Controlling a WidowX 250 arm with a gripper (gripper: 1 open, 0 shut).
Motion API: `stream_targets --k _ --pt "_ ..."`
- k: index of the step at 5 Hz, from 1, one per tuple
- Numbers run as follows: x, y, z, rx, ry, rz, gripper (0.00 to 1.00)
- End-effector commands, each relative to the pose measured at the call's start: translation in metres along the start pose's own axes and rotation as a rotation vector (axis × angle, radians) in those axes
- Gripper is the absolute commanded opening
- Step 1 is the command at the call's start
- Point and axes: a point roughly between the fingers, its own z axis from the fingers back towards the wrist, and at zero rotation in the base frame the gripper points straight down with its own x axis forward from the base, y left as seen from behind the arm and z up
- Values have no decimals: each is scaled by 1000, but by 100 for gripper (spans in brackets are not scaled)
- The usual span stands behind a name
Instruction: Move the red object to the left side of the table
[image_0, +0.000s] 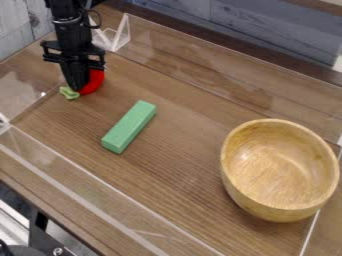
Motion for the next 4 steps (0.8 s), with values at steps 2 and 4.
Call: stream_targets --k 2,4 --pt "-22 5 -15 -23 63 19 0" --pt "-27 4 -14 -30 93 -87 0"
